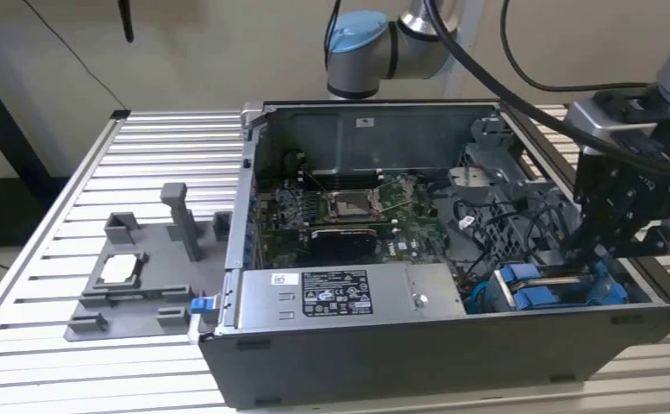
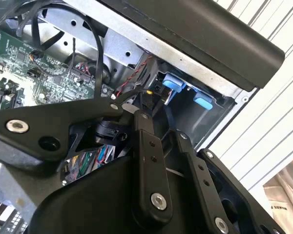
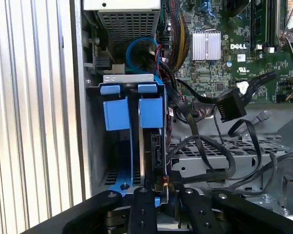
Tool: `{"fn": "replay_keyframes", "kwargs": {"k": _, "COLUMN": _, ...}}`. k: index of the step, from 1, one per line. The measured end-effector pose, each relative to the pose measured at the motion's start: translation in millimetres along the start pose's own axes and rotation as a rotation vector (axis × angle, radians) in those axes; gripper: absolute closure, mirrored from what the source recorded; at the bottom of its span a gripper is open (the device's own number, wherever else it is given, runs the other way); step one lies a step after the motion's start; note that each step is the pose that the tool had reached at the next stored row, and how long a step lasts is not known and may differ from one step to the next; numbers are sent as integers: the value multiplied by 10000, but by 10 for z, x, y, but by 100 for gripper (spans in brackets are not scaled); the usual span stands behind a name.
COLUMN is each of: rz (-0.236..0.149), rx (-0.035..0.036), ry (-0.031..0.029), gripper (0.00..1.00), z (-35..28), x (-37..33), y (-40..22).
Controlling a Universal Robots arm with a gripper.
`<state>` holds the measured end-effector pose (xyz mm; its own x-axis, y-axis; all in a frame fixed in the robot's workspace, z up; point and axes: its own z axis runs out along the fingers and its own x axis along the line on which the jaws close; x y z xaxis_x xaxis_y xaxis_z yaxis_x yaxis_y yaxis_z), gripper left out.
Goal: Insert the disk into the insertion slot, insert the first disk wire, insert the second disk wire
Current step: 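Insert the first disk wire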
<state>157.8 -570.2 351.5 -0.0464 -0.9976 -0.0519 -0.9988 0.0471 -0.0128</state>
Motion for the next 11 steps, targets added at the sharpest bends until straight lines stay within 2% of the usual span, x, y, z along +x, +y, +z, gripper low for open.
{"fn": "replay_keyframes", "kwargs": {"k": 6, "rz": -1, "rx": 0, "ry": 0, "gripper": 73, "z": -127, "x": -21, "y": 4}}
{"fn": "replay_keyframes", "kwargs": {"k": 11, "rz": -1, "rx": 0, "ry": 2, "gripper": 73, "z": -208, "x": -86, "y": 27}}
